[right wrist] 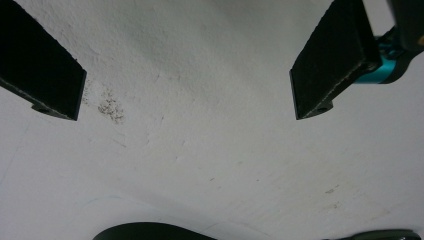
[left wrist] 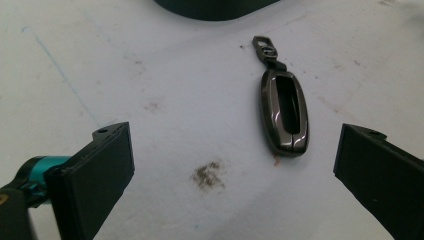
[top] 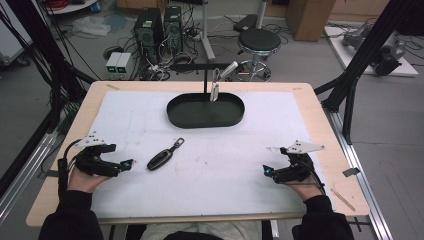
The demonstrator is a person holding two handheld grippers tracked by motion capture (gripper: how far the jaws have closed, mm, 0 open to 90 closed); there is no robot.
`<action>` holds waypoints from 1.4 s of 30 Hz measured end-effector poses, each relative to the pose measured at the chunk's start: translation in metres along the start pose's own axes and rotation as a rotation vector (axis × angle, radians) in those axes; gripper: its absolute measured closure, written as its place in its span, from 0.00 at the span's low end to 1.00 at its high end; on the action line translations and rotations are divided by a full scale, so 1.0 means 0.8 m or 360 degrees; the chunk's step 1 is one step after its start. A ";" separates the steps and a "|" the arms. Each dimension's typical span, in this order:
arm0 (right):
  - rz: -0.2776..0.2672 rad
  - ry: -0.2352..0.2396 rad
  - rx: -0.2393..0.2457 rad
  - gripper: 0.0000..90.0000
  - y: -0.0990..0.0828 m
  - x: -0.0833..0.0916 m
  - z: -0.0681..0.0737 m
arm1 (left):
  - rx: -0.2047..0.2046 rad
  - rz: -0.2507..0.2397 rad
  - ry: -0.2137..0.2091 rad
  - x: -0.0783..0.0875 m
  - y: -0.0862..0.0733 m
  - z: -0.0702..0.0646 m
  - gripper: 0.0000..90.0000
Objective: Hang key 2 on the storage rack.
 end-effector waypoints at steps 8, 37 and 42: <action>0.0012 -0.0013 0.0007 0.01 -0.005 0.002 0.001 | -0.0052 0.0071 -0.0038 -0.013 0.021 -0.013 0.04; 0.0050 0.0017 0.0036 0.01 -0.004 0.001 0.007 | -0.0182 0.0474 -0.0054 -0.104 0.103 -0.035 0.08; 0.0033 0.0018 0.0021 0.01 -0.004 0.005 0.004 | -0.0186 0.0498 -0.0062 -0.114 0.108 -0.039 0.10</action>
Point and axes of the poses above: each handheld gripper's, and its own axes: x roughly backward along the jaws, y roughly out of its top, z roughly to its left, the point moved 3 cm from there along -x, roughly forward along the jaws, and after that the axes turned 9 degrees about z, right-handed, at the moved point
